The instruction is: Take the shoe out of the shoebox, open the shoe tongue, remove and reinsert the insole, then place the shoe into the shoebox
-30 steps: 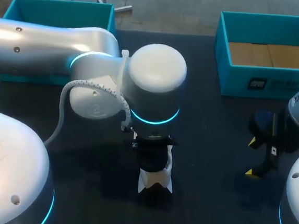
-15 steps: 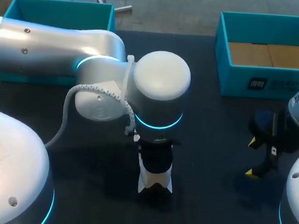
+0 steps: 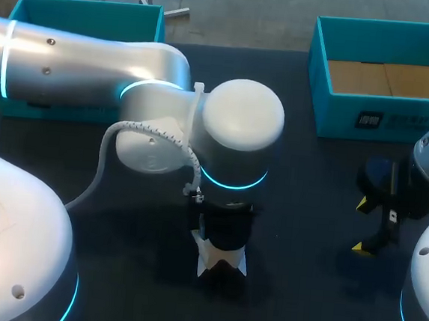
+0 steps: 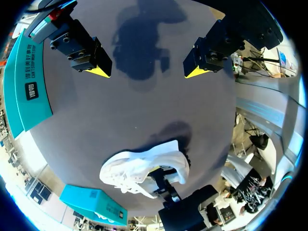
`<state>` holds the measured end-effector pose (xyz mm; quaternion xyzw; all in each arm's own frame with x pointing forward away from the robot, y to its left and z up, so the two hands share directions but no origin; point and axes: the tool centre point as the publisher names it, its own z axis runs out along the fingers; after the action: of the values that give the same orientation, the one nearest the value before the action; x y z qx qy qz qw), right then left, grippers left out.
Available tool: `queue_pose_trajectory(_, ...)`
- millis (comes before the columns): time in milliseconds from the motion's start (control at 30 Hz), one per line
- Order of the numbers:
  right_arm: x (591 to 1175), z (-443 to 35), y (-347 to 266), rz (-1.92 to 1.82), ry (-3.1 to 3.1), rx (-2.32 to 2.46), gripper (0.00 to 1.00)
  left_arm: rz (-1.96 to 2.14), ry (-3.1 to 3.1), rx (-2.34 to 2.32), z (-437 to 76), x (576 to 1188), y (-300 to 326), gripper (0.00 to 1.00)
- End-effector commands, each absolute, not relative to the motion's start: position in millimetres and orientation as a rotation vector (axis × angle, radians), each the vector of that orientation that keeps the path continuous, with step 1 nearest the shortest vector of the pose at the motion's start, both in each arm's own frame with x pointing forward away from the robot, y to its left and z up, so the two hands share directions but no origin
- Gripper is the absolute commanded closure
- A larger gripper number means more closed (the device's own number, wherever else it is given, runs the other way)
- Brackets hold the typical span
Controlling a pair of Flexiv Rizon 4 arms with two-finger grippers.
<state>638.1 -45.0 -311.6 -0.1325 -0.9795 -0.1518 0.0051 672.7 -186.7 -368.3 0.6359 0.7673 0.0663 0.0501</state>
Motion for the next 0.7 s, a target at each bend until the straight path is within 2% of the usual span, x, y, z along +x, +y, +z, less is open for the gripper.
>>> queue_pose_trajectory(33,637,-312,-45,-0.478,-3.07,-0.415,0.0,0.213,2.343,1.936,-372,674,-188,0.0)
queue_pose_trajectory(700,637,-312,-45,-0.478,-3.07,-0.415,0.0,0.154,2.361,1.952,-361,693,-185,0.0)
